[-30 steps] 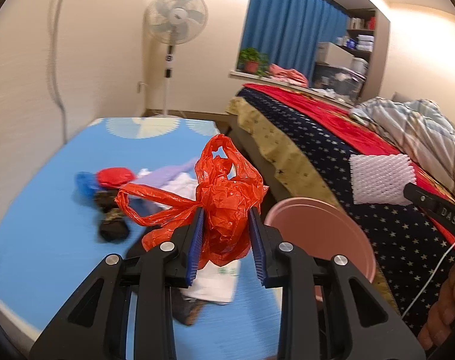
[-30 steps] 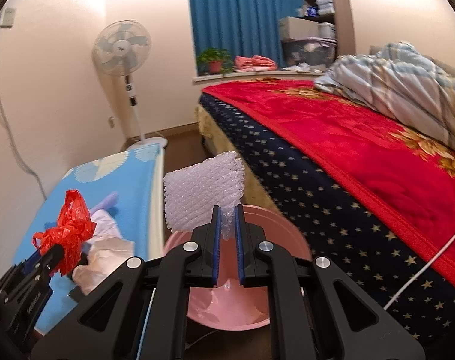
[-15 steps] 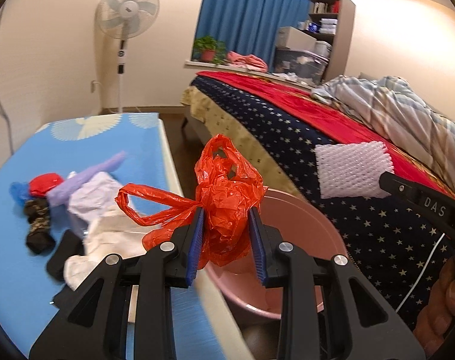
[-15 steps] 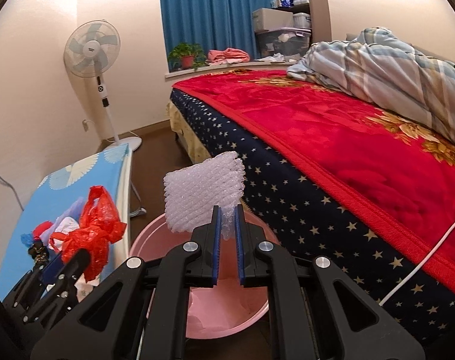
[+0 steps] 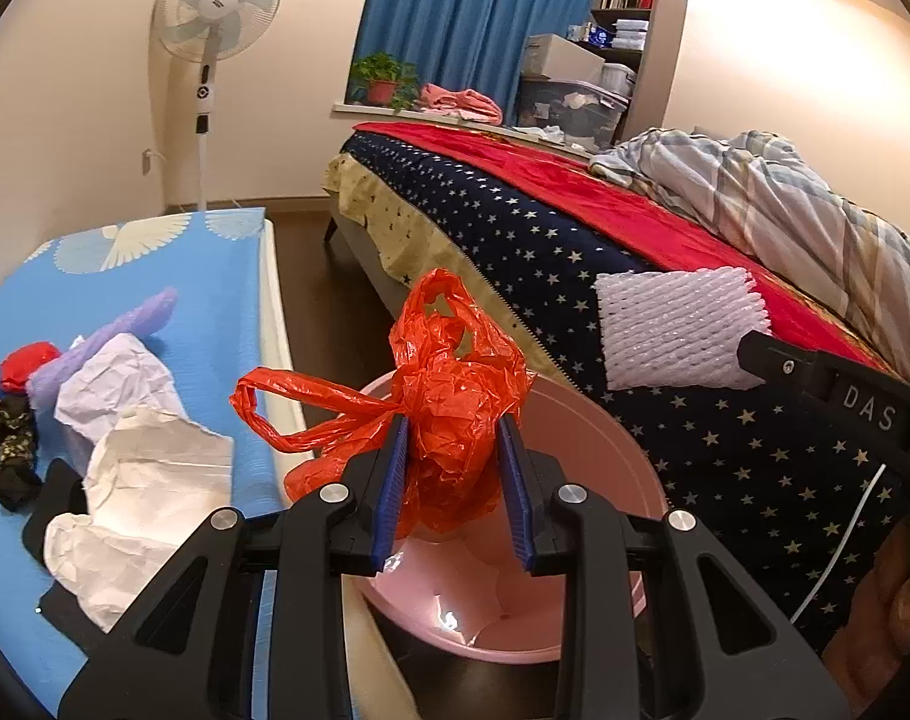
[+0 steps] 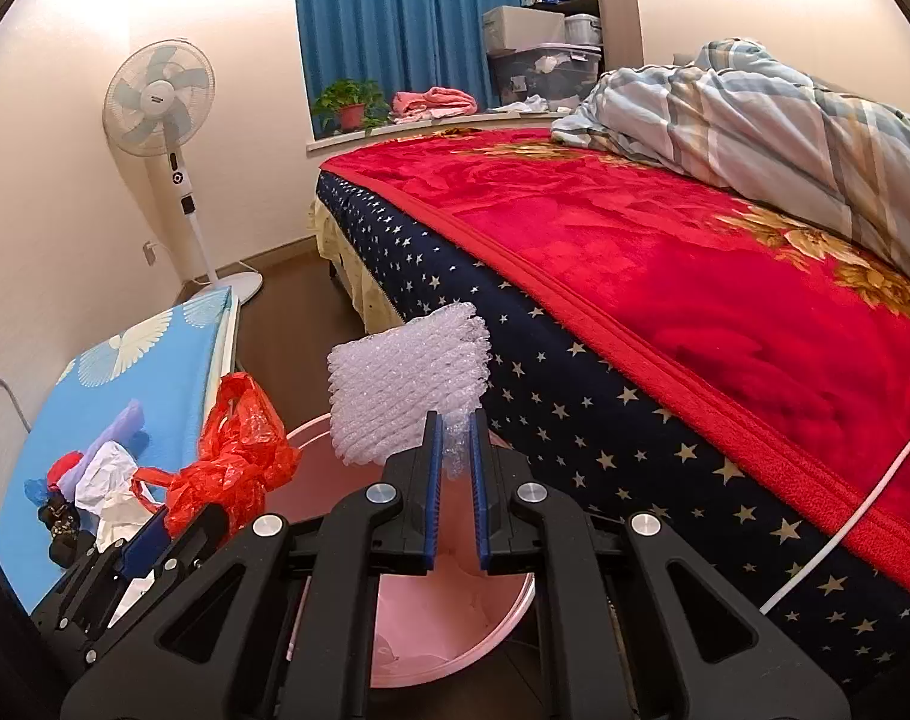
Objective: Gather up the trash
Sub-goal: 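Carry both items over the pink bin and open both tools to drop them, then return both tools to the mattress and grasp the white paper bag with the right tool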
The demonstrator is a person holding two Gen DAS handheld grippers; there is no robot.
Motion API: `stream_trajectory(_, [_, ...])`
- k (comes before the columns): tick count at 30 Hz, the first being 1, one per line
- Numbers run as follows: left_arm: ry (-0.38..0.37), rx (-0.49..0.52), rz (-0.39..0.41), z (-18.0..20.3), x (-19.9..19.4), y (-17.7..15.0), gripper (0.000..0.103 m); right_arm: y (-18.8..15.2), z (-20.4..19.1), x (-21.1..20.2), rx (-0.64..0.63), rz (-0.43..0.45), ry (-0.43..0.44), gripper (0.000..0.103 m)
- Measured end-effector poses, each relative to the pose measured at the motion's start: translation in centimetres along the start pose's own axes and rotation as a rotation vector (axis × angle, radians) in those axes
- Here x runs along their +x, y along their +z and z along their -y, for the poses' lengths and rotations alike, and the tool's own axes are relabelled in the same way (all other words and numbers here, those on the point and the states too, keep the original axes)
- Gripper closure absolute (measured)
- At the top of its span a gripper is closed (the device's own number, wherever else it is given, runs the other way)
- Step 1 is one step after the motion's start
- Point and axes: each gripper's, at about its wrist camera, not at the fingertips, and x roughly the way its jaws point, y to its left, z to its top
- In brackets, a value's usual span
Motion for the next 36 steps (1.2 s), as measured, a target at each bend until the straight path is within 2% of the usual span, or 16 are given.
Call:
stream_trajectory(1, [-0.015,-0.003,-0.006,0.1,0.2,0.0,0.068,0.0,0.1,0.0,0.002,0.002,-0.004,0.089])
stream_trajectory(2, [-0.023,-0.008,-0.011,0.2,0.4,-0.1,0.060,0.0,0.1,0.0,0.005,0.002,-0.007,0.088])
stream_trajectory(3, [-0.031,-0.014,-0.018,0.1,0.5,-0.1,0.052,0.0,0.3,0.0,0.011,-0.002,-0.010,0.079])
stream_trajectory(4, [-0.031,-0.018,-0.021,0.0,0.5,-0.3,0.051,0.0,0.4,0.0,0.022,-0.005,-0.011,0.073])
stream_trajectory(5, [-0.028,-0.017,-0.023,-0.1,0.5,-0.3,0.051,0.0,0.7,0.0,0.034,-0.005,-0.012,0.061])
stream_trajectory(6, [-0.025,-0.016,-0.024,-0.3,0.4,-0.4,0.051,-0.1,0.8,0.0,0.045,-0.005,-0.011,0.058])
stream_trajectory(17, [0.018,-0.033,0.015,-3.1,-3.2,-0.5,0.052,-0.3,-1.3,-1.7,0.021,0.016,0.087,0.058])
stream_trajectory(22, [0.061,-0.040,0.039,-5.0,-5.3,-0.6,0.058,-0.5,-2.9,-2.7,0.014,0.020,0.133,0.058])
stream_trajectory(29, [0.164,-0.107,0.050,-9.6,-8.0,-1.3,0.070,-0.8,-5.7,-3.8,0.013,0.012,0.209,0.057])
stream_trajectory(36, [0.269,-0.187,0.064,-14.4,-10.1,-2.0,0.071,-1.9,-8.9,-3.6,-0.012,-0.011,0.283,0.058])
